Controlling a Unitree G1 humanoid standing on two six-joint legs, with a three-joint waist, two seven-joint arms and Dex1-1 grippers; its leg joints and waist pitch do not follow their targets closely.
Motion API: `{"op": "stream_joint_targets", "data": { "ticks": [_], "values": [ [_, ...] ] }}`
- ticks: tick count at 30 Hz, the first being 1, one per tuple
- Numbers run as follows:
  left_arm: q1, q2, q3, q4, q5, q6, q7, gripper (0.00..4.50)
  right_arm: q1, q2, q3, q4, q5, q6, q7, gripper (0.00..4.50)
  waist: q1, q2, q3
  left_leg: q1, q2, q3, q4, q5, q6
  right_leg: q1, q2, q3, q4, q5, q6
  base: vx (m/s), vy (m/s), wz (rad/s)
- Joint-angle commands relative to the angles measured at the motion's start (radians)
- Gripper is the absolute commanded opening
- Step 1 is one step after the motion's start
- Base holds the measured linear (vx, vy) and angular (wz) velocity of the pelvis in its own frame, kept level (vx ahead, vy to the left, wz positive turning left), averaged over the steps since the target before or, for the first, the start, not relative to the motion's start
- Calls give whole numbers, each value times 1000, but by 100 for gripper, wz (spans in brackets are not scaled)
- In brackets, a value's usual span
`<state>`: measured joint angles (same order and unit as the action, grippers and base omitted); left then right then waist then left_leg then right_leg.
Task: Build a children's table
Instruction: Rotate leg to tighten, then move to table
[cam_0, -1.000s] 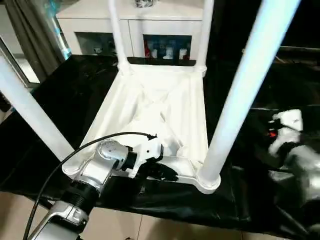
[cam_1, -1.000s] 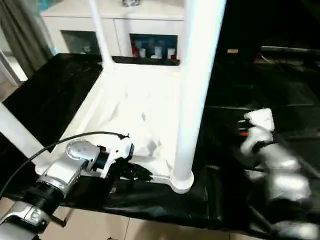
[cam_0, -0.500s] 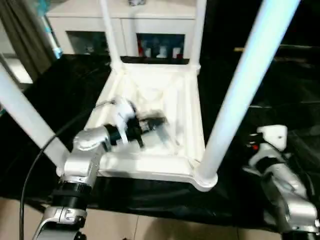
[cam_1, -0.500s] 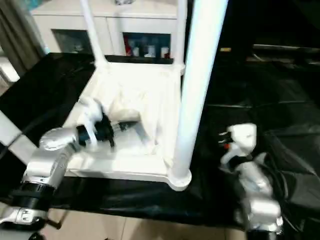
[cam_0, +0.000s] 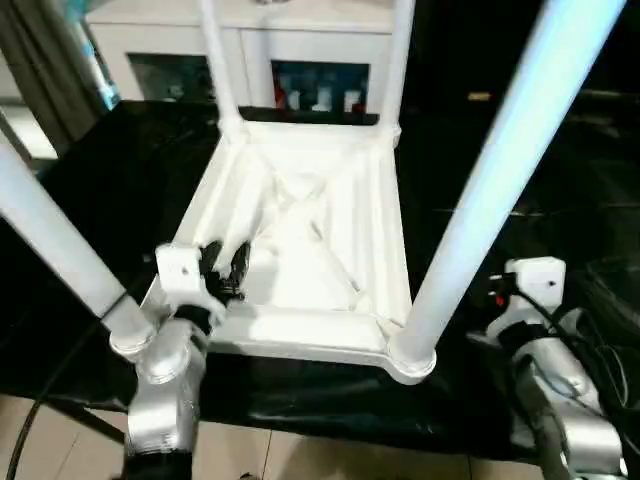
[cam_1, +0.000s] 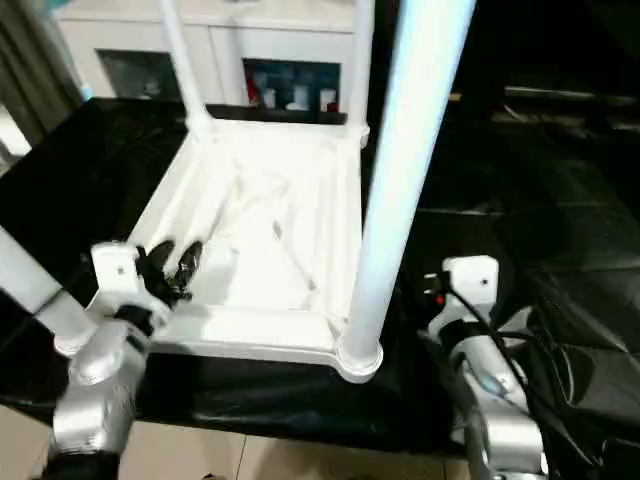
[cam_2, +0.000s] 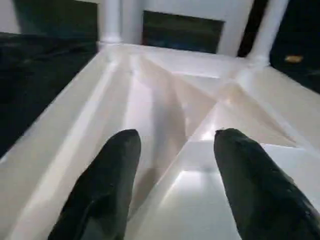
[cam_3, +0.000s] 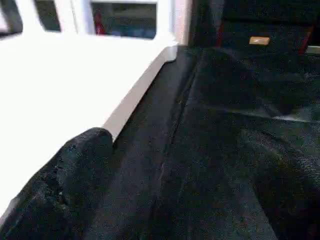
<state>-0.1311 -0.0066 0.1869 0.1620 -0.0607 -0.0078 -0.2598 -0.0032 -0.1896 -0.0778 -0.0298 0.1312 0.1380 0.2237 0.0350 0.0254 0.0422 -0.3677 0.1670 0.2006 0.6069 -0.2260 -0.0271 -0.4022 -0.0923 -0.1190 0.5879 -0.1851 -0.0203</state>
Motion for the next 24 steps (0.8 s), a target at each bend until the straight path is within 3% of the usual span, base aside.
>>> {"op": "stream_joint_targets", "data": {
  "ticks": [1, 4, 5, 8, 11, 13, 14, 15, 20, 22, 23, 24],
  "values": [
    [26, 5, -24, -30, 28, -4, 24, 271, 0, 0, 8, 1, -30, 30, -19, 450, -3, -17, -47, 1, 76, -40, -83, -177, 77, 50, -72, 68, -85, -316, -118, 0, 0, 0],
    [41, 9, -29, -45, 50, -25, 39, 271, -11, -3, 28, 30, -54, 32, -30, 450, -8, -18, -48, 0, 75, -39, -82, -163, 69, 48, -70, 72, -82, -271, -115, 0, 0, 0],
    [27, 19, -33, -31, 50, -18, 28, 271, -20, 3, 26, 41, -50, 34, -36, 450, -8, -7, -47, 3, 74, -39, -83, -167, 66, 47, -70, 71, -82, -262, -118, 0, 0, 0],
    [11, 29, -46, -18, 52, -1, 28, 271, -25, -2, 26, 40, -55, 43, -38, 450, -10, -15, -51, 4, 73, -38, -79, -157, 67, 49, -68, 73, -76, -205, -135, 0, 0, 0],
    [10, 36, -61, -27, 54, 21, 32, 271, -28, 0, 21, 42, -47, 42, -31, 450, -6, -7, -52, 4, 73, -39, -78, -137, 75, 52, -71, 72, -71, -174, -146, 0, 0, 0],
    [15, 37, -63, -33, 54, 23, 34, 271, -28, -1, 24, 47, -54, 38, -32, 450, -5, -8, -54, 3, 73, -39, -75, -119, 82, 53, -71, 72, -67, -145, -157, 0, 0, 0],
    [15, 37, -63, -33, 54, 23, 34, 271, -28, -1, 24, 47, -54, 38, -32, 450, -5, -8, -54, 2, 73, -38, -75, -118, 83, 53, -70, 72, -67, -141, -160, 0, 0, 0],
    [33, 46, -65, -58, 47, 32, 27, 271, -27, 12, 31, 53, -49, 42, -32, 450, -5, -15, -56, 2, 73, -38, -74, -113, 87, 54, -71, 72, -65, -133, -165, 0, 0, 0],
    [54, 60, -75, -79, 33, 50, 10, 271, -20, 43, 46, 46, -36, 62, -40, 450, -4, -11, -51, 1, 73, -37, -75, -133, 88, 50, -72, 72, -72, -191, -163, 0, 0, 0],
    [55, 64, -81, -79, 35, 55, 8, 271, -18, 46, 46, 43, -35, 68, -43, 450, -5, -11, -58, -14, 67, -37, -59, 27, 134, 39, -62, 69, -59, -25, -191, 0, 0, 0],
    [55, 65, -83, -79, 35, 55, 8, 271, -19, 45, 45, 43, -35, 69, -43, 450, 1, -15, -84, 3, 24, 28, 16, 252, 126, -38, 18, 100, -79, 222, -141, -60, 13, -16],
    [54, 65, -85, -78, 32, 55, 5, 271, -19, 45, 41, 43, -35, 81, -47, 450, 1, -15, -84, 3, 24, 28, 16, 252, 126, -38, 18, 100, -79, 222, -141, -60, 13, -16]
  ]
}}
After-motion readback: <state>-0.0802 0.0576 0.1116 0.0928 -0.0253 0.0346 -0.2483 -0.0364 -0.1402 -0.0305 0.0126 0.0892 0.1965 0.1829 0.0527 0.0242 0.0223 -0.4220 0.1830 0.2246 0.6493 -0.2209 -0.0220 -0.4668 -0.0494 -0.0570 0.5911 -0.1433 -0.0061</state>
